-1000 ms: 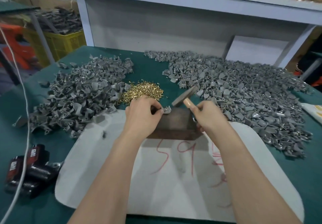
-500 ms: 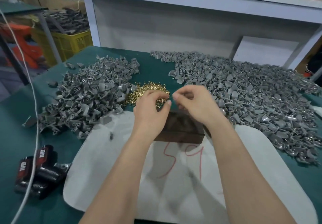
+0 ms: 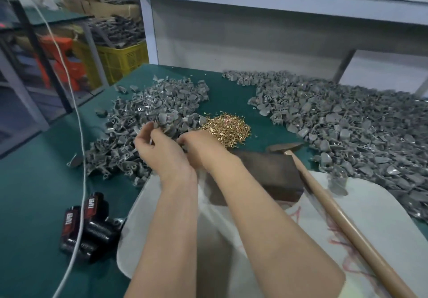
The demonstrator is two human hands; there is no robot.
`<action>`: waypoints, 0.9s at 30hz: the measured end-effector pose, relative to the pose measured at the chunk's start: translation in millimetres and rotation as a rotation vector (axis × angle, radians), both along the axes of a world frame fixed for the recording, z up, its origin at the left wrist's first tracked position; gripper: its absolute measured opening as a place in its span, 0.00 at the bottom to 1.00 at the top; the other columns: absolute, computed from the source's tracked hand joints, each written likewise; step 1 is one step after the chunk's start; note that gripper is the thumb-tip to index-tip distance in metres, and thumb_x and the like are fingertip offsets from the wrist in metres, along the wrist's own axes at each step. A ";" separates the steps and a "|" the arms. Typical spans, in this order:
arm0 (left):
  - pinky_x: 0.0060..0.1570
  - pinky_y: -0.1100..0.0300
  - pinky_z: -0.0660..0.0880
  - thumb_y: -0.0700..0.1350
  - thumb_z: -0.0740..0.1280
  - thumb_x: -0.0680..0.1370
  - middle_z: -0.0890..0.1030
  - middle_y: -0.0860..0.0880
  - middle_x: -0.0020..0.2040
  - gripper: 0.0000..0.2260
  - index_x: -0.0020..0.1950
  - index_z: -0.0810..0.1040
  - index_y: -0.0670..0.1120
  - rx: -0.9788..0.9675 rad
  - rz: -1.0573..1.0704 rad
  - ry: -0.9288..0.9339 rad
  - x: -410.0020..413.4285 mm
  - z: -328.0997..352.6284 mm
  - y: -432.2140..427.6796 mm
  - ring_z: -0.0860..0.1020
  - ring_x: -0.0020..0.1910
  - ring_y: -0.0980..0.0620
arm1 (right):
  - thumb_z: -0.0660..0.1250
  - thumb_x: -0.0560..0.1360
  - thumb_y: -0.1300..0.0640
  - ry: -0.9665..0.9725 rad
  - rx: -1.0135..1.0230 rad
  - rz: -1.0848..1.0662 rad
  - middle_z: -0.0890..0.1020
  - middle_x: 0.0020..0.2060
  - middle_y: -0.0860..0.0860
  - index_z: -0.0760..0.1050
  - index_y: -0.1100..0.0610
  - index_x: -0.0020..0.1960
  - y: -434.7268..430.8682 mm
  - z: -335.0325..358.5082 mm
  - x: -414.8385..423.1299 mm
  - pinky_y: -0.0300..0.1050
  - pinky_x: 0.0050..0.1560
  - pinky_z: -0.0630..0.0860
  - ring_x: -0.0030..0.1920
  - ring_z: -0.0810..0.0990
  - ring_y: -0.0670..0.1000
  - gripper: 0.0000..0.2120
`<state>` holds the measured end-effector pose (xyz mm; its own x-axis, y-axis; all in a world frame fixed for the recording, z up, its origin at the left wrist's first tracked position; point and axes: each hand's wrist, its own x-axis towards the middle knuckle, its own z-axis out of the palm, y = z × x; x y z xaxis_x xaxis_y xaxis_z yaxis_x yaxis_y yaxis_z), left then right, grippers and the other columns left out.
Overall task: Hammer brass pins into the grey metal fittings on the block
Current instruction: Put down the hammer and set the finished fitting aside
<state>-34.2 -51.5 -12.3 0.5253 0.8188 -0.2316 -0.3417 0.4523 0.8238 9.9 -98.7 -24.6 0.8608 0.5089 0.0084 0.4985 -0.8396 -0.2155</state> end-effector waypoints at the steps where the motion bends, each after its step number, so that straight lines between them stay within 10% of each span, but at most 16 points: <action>1: 0.35 0.75 0.68 0.36 0.56 0.79 0.75 0.48 0.52 0.10 0.52 0.71 0.48 0.001 0.004 0.007 -0.4 -0.3 0.9 0.72 0.46 0.55 | 0.62 0.73 0.65 -0.030 -0.033 -0.014 0.80 0.51 0.58 0.78 0.58 0.54 6.7 -3.5 1.1 0.45 0.46 0.74 0.50 0.78 0.58 0.12; 8: 0.52 0.62 0.75 0.39 0.63 0.79 0.73 0.47 0.64 0.17 0.66 0.72 0.52 0.531 -0.316 0.081 0.3 -5.7 -7.4 0.76 0.51 0.56 | 0.69 0.73 0.57 -0.079 0.456 -0.201 0.82 0.42 0.49 0.82 0.56 0.49 -42.3 30.8 3.1 0.39 0.48 0.72 0.46 0.79 0.50 0.06; 15: 0.47 0.67 0.75 0.38 0.67 0.77 0.80 0.58 0.41 0.05 0.47 0.78 0.48 0.945 -0.618 -0.011 -4.3 -5.6 -22.8 0.79 0.41 0.61 | 0.69 0.72 0.67 0.222 0.652 -0.163 0.81 0.36 0.55 0.75 0.56 0.44 -101.2 54.4 -10.7 0.56 0.52 0.79 0.39 0.81 0.55 0.07; 19: 0.47 0.66 0.76 0.41 0.68 0.76 0.80 0.56 0.39 0.06 0.42 0.76 0.50 0.970 -0.589 0.062 -1.0 -8.1 -23.3 0.80 0.41 0.55 | 0.66 0.73 0.69 0.323 0.724 -0.214 0.82 0.38 0.59 0.76 0.62 0.50 -105.7 50.1 -5.1 0.47 0.46 0.81 0.39 0.81 0.53 0.07; 27: 0.56 0.47 0.78 0.41 0.66 0.78 0.83 0.47 0.39 0.03 0.46 0.78 0.42 0.558 -0.521 0.090 1.8 -13.4 -23.7 0.82 0.44 0.48 | 0.68 0.73 0.60 0.189 0.017 -0.518 0.79 0.56 0.58 0.77 0.62 0.57 -80.1 4.4 38.2 0.42 0.47 0.71 0.55 0.78 0.58 0.13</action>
<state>-32.4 -75.2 -25.7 0.8739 0.4788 0.0833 -0.1196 0.0457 0.9918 48.1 -178.8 -20.2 0.9859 0.0195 -0.1664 -0.0277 -0.9605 -0.2770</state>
